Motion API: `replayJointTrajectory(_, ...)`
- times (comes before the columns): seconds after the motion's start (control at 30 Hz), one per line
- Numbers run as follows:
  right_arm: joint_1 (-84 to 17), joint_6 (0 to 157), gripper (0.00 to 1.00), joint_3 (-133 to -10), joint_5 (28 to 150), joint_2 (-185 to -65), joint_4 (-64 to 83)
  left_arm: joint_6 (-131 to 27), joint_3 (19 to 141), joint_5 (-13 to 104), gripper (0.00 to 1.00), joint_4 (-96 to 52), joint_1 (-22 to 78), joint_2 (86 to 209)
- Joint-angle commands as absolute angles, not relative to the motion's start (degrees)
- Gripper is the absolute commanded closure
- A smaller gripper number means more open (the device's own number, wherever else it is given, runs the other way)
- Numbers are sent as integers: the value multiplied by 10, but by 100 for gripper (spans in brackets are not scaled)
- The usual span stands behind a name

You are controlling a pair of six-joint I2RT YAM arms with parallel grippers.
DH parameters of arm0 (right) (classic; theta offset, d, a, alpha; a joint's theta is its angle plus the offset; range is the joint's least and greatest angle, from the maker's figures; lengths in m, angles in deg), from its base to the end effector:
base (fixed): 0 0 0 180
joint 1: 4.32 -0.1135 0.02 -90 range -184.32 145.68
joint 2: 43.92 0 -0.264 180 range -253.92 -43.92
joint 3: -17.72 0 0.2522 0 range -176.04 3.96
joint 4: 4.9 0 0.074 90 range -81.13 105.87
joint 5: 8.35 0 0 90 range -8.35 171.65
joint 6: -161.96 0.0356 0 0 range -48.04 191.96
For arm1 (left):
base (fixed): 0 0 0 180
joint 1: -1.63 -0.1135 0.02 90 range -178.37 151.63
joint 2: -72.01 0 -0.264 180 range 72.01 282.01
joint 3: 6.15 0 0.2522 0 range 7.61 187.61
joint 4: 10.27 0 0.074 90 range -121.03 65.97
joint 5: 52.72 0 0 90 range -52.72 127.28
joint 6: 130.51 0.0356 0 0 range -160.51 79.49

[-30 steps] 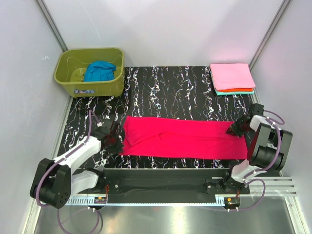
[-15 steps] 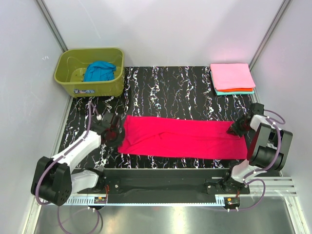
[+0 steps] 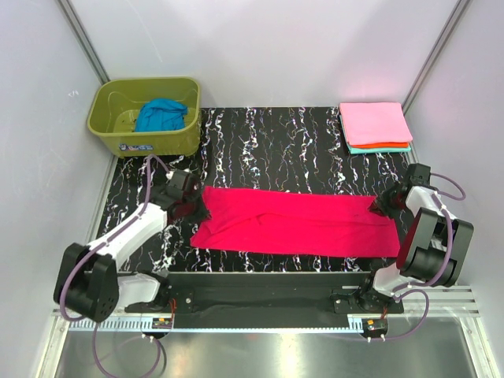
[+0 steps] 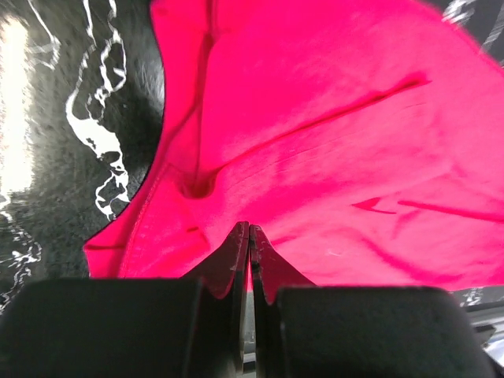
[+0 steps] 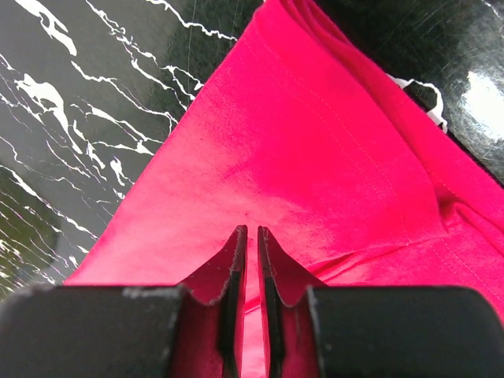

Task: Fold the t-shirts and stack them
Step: Fold the tshirt

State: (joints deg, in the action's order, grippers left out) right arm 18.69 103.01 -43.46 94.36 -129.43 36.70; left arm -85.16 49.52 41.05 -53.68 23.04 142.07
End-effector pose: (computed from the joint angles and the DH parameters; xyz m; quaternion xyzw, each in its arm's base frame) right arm 0.2548 -0.0997 0.1735 0.4212 0.8763 0.1225 0.1991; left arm 0.2157 -0.0871 0.2063 -0.1845 0.9424 -0.1776 0.2151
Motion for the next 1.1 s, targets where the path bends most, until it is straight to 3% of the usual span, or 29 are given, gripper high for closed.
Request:
replayJointTrajectory(0.0,186,1026,83,-455,942,-1279,373,-845,477,432,95,-495,233,1445)
replayJointTrajectory(0.37,186,1019,83,-457,921,-1296,373,-816,473,383,96,-496,233,1504)
replayJointTrajectory(0.7,176,1005,82,-485,918,-1248,413,-791,573,335,91,-544,237,1469)
replayJointTrajectory(1.07,142,1039,78,-519,983,-1140,423,-808,651,343,95,-515,271,1640)
